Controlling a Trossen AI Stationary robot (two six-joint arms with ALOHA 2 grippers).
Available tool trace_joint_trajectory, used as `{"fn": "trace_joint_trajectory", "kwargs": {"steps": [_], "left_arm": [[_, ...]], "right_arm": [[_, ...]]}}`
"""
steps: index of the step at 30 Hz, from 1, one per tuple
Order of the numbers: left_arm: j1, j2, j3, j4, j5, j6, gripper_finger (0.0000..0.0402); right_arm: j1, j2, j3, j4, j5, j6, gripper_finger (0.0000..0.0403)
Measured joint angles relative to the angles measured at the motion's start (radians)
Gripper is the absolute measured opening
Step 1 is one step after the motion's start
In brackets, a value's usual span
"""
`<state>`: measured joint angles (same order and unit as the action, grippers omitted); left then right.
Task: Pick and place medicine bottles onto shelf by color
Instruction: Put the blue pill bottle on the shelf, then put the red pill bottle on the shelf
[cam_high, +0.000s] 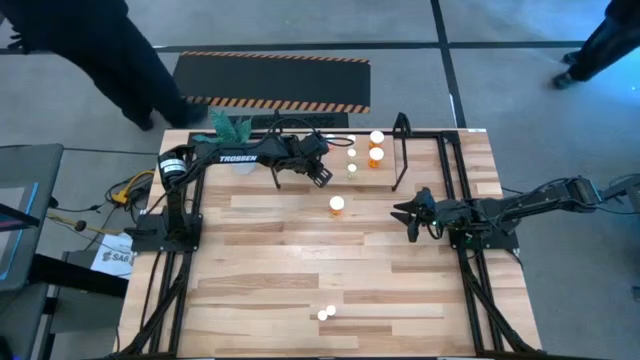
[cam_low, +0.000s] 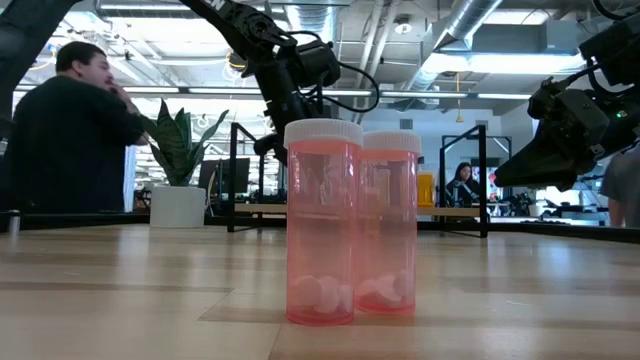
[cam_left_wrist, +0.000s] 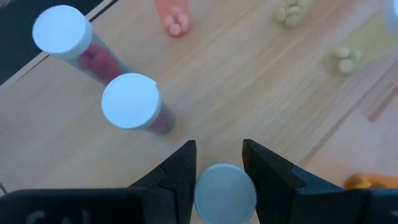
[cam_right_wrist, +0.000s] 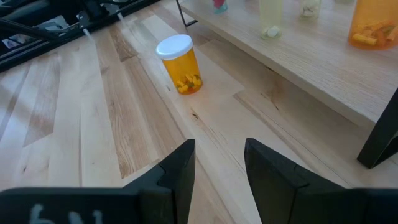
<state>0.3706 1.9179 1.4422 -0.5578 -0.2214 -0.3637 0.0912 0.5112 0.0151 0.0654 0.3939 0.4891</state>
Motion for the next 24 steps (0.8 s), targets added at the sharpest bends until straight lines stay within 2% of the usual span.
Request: {"fn": "trace_joint_trajectory", "kwargs": {"steps": [12, 24], "left_arm": [[0.0, 0.0, 0.0, 0.0, 0.004, -0.005, 0.012], [0.0, -0.004, 0.0, -0.002, 0.005, -0.015, 0.0192]], "right_arm": [[0.0, 0.0, 0.0, 0.0, 0.0, 0.0, 0.0162], [0.0, 0.0, 0.0, 0.0, 0.0, 0.0, 0.0162]]}}
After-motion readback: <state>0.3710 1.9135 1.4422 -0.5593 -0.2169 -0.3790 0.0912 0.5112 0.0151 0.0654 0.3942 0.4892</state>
